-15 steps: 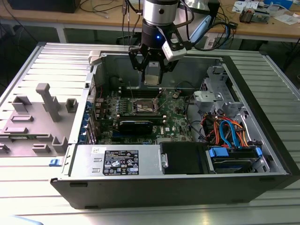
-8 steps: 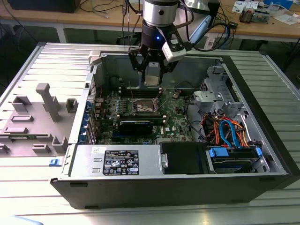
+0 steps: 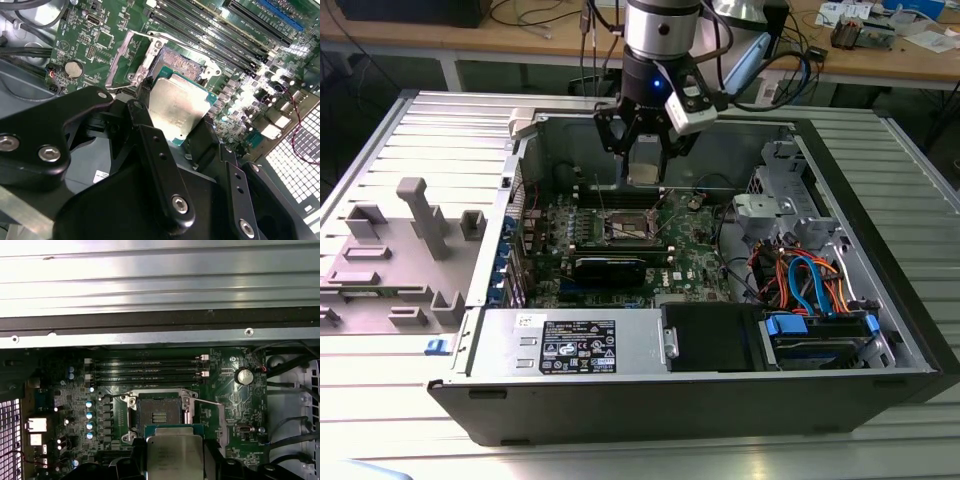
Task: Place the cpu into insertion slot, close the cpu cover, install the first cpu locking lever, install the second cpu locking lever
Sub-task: 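Place the cpu into insertion slot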
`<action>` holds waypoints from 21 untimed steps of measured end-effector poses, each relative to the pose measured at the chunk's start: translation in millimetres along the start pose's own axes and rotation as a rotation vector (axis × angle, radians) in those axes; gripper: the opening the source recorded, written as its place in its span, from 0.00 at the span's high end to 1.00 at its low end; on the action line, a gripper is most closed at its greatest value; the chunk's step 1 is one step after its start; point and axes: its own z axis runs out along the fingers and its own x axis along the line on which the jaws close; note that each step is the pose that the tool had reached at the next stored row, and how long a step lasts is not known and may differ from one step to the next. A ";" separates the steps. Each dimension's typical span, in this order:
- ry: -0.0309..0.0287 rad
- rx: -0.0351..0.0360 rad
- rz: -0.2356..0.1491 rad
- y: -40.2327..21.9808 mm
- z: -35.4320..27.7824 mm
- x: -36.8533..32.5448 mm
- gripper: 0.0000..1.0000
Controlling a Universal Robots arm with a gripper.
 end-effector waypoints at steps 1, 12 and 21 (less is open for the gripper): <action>0.0000 0.0000 0.000 -0.2 0.5 0.0 0.45; 0.0012 -0.0009 0.053 -0.3 1.0 0.0 0.45; 0.0024 -0.0017 0.100 -0.6 1.4 0.0 0.45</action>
